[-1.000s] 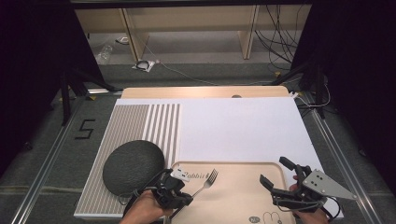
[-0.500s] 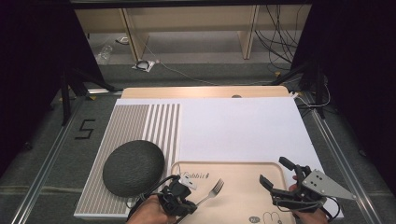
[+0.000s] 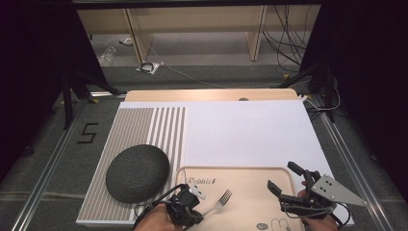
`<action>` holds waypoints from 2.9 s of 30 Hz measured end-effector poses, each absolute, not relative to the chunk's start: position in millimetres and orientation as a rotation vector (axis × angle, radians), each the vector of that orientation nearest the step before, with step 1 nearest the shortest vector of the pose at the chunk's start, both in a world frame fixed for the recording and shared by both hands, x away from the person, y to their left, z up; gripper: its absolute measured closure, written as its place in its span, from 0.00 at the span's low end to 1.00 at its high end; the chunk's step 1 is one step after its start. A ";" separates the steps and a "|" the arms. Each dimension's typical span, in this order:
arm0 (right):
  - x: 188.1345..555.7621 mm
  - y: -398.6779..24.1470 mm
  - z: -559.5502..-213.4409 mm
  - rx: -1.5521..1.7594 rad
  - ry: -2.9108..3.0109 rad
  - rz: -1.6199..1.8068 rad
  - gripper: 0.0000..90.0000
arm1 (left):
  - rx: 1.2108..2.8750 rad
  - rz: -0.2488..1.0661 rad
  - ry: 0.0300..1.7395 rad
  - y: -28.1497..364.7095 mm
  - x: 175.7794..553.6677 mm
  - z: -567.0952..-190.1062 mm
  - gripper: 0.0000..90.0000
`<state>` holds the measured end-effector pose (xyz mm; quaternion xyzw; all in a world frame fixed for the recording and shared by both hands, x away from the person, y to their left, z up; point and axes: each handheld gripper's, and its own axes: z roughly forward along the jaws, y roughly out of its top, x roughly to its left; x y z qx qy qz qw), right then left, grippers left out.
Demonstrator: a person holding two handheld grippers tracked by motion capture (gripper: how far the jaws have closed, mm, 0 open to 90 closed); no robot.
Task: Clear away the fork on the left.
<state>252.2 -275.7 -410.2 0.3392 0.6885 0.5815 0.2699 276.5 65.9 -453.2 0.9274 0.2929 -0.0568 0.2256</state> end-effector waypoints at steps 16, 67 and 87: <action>252.3 -275.9 -410.2 0.913 1.856 1.568 0.15 | 2.607 -0.153 0.813 60.5 275.6 -462.2 0.91; 252.3 -275.3 -410.3 0.906 1.861 1.559 0.15 | 2.480 0.090 0.735 43.9 280.1 -470.1 0.99; 252.8 -276.2 -410.6 0.916 1.863 1.556 0.15 | 2.474 0.149 0.835 64.4 295.6 -469.2 0.99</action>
